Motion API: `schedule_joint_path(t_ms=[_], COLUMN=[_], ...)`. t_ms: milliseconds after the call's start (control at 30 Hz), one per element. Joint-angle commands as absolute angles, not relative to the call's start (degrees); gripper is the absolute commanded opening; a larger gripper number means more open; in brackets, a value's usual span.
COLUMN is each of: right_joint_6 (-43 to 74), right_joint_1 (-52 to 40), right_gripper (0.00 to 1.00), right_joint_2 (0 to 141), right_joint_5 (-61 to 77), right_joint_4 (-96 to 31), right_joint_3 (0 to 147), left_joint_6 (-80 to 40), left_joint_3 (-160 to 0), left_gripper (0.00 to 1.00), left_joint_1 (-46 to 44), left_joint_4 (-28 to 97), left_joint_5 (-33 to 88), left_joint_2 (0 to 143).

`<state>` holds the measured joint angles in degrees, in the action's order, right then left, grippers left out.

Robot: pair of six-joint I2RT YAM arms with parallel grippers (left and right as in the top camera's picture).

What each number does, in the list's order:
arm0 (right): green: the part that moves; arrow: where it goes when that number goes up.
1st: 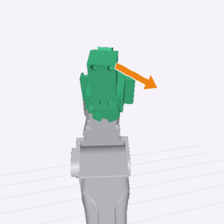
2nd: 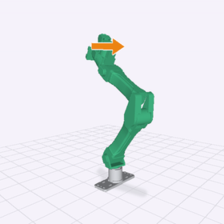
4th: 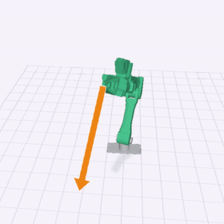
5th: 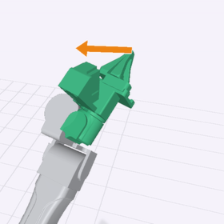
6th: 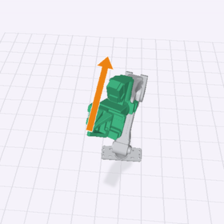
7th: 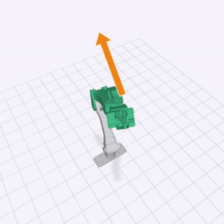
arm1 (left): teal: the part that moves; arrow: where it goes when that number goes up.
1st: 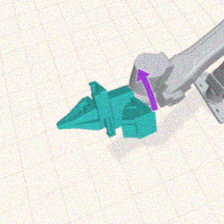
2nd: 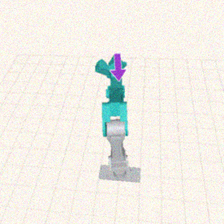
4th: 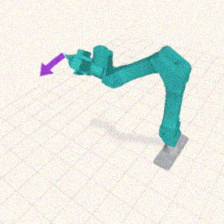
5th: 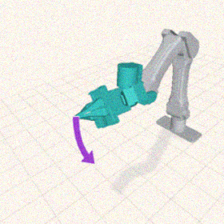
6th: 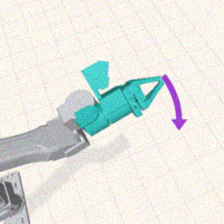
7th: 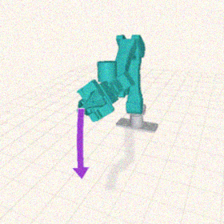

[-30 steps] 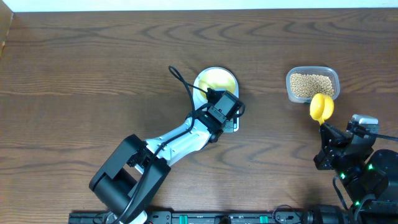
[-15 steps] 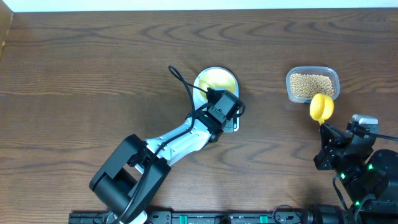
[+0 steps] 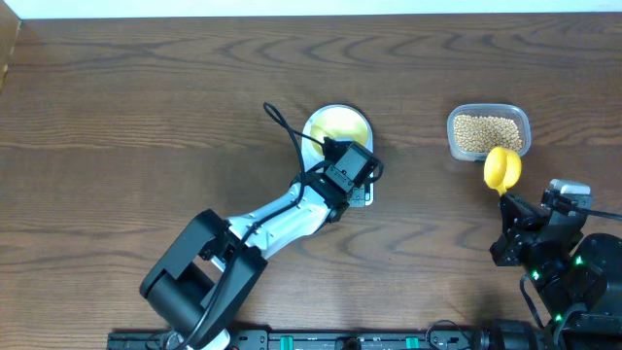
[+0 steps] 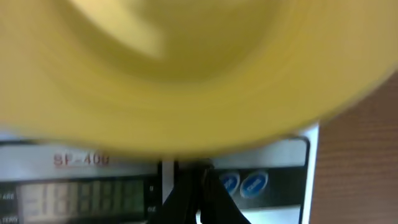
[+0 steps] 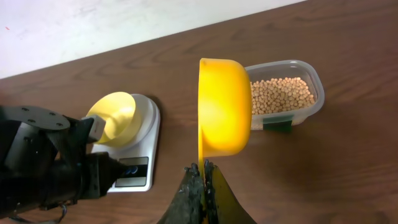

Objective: Scoop item into bowl and weigh 50g on scale
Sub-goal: 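Grasp the yellow bowl rim with the left gripper, then open the left gripper and pull the left arm back from the scale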

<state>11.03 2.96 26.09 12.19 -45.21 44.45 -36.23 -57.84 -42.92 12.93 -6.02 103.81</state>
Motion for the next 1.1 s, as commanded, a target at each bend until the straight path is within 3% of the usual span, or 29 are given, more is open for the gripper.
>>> schedule_joint_path(t_ms=[0,167,200,233,267,500,600,733,1067], right_joint_6=[10.2,10.2,10.2,10.2,10.2,10.2,10.22,10.22,10.2], right_joint_1=[2.68,2.68,2.68,2.68,2.68,2.68,2.68,2.68,2.68], right_gripper=[0.01,0.01,0.01,0.01,0.01,0.01,0.01,0.01,0.01], right_joint_2=[25.89,25.89,25.89,25.89,25.89,25.89,25.89,25.89,25.89], right_joint_5=[12.36,12.38,12.38,12.43,12.45,13.93,14.11,14.11,16.05], right_joint_4=[-45.21,-45.25,-45.25,-45.3,-45.36,-45.89,-46.33,-47.16,-47.79], right_joint_3=[45.54,45.54,45.54,45.54,45.54,45.54,45.54,45.54,45.54], left_joint_6=[-36.64,-29.56,-27.77,-23.03,-20.58,-14.46,-3.16,11.55,27.29], left_joint_3=[-57.12,-57.12,-57.12,-57.12,-57.12,-57.1,-57.12,-58.61,-61.3], left_gripper=[0.07,0.08,0.11,0.22,0.99,0.98,0.98,0.98,0.98], left_joint_1=[-42.83,-42.76,-42.63,-42.24,-41.89,-41.15,-40.03,-32.64,-18.79], left_joint_4=[17.82,30.98,32.75,37.08,39.57,53.8,53.78,54.24,61.58], left_joint_5=[-4.58,-4.56,-4.56,-4.6,-5.3,-14.09,-13.21,6.76,25.36], left_joint_2=[99.92,83.53,81.28,75.55,72.23,53.52,49.3,44.97,49.84])
